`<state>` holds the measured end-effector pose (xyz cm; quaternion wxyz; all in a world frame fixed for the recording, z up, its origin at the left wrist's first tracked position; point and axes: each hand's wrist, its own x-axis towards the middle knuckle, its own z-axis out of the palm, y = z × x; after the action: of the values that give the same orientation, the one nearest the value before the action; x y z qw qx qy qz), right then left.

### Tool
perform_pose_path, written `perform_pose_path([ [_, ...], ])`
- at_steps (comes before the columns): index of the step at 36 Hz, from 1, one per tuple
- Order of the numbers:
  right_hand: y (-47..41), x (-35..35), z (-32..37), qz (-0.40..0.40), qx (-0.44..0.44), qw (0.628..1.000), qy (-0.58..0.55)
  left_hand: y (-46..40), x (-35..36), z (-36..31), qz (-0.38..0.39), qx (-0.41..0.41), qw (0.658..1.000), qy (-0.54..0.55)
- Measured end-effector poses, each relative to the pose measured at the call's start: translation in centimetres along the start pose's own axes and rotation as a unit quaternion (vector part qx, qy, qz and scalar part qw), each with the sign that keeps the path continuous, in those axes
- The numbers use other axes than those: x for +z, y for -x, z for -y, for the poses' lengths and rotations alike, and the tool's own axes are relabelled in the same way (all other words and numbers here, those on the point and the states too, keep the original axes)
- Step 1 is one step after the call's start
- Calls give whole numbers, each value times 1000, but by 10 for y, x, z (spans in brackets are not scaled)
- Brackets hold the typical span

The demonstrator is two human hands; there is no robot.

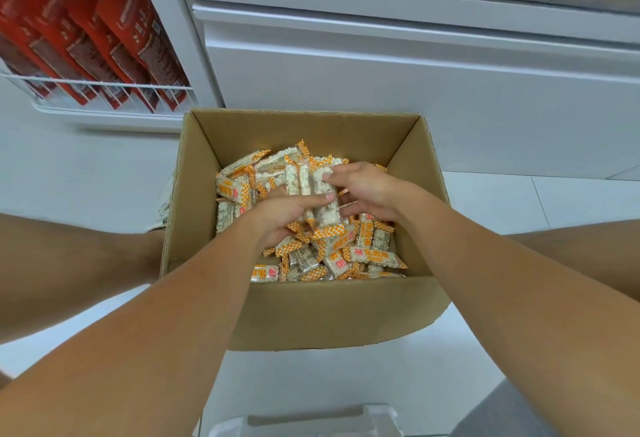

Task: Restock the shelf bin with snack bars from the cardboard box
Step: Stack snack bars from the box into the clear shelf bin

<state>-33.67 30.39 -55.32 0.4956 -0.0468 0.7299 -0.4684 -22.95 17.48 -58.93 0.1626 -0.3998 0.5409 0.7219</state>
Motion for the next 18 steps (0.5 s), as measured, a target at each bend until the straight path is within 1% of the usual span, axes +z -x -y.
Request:
perform_pose_path([
  [3,-2,-5,-6,11,-1,1000,-25,3,1,0,-38,8,999,-12],
  [5,-4,-6,-10,-1,-8,999,-49,3,0,0,-54,6,998,-18],
  [9,-4,-13,-15,-6,15,994,-110,1,-3,3,-83,9,996,-36],
  [11,-7,-15,-19,-22,28,993,-114,0,-4,8,-98,8,994,-42],
  [12,-9,-16,-23,-45,34,994,-91,-1,-4,11,-101,6,994,-41],
  [13,-11,-17,-29,-74,42,996,-37,-1,-4,12,-101,4,994,-38],
  [14,-14,-20,-36,-100,50,992,55,-1,-4,14,-96,1,995,-35],
  [15,-15,-23,-44,-108,56,975,185,1,-4,14,-90,-4,996,-23],
  [16,-16,-26,-52,-91,60,942,318,1,-4,15,-84,-6,996,-7],
  [17,-15,-27,-60,-61,70,898,430,4,-4,14,-78,-8,997,4],
  [18,-14,-28,-69,-32,84,857,508,5,-4,14,-76,-12,997,14],
])
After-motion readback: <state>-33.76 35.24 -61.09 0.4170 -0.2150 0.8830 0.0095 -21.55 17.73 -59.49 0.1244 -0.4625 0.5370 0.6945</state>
